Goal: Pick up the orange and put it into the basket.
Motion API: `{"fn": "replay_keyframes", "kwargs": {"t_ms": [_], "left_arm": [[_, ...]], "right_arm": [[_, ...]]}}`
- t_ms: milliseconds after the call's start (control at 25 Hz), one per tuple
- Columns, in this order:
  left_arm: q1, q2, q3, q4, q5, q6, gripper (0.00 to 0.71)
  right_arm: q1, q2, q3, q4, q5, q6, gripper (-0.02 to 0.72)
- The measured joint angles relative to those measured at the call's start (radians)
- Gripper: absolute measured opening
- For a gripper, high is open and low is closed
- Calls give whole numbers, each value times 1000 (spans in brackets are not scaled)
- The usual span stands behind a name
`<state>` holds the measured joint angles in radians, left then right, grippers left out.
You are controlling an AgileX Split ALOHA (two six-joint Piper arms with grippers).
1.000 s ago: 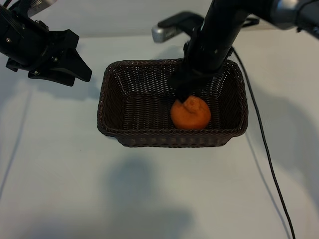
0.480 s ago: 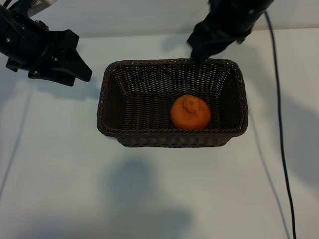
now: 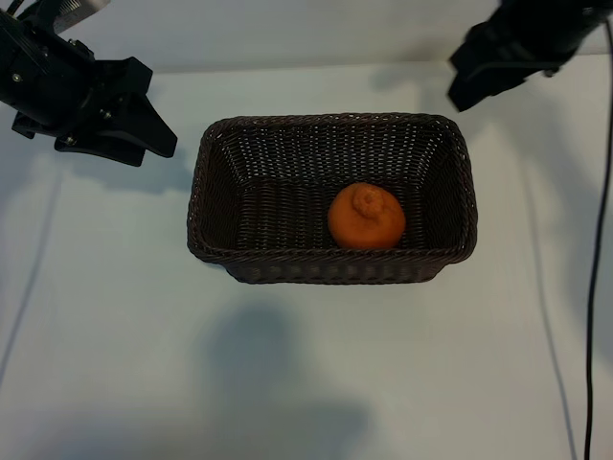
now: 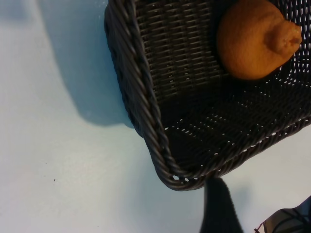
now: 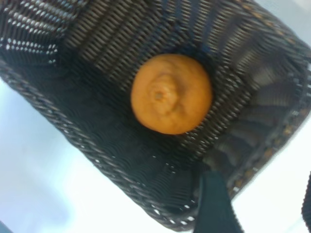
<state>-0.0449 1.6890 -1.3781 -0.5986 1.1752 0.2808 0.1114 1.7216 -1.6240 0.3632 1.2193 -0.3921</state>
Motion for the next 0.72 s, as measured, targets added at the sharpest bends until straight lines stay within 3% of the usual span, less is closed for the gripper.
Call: {"fn": "replay_keyframes", "kwargs": {"t_ms": [160,520,720], "left_arm": [[0,0,0,0,0,0,472],[0,0,0,0,0,0,472],[0,0,0,0,0,0,472]], "right_arm": [[-89,-36,42,60,1,-57,428],[-258,-81,131,285,0,-244,424],[-279,-81,158,313,0,-290,424]]}}
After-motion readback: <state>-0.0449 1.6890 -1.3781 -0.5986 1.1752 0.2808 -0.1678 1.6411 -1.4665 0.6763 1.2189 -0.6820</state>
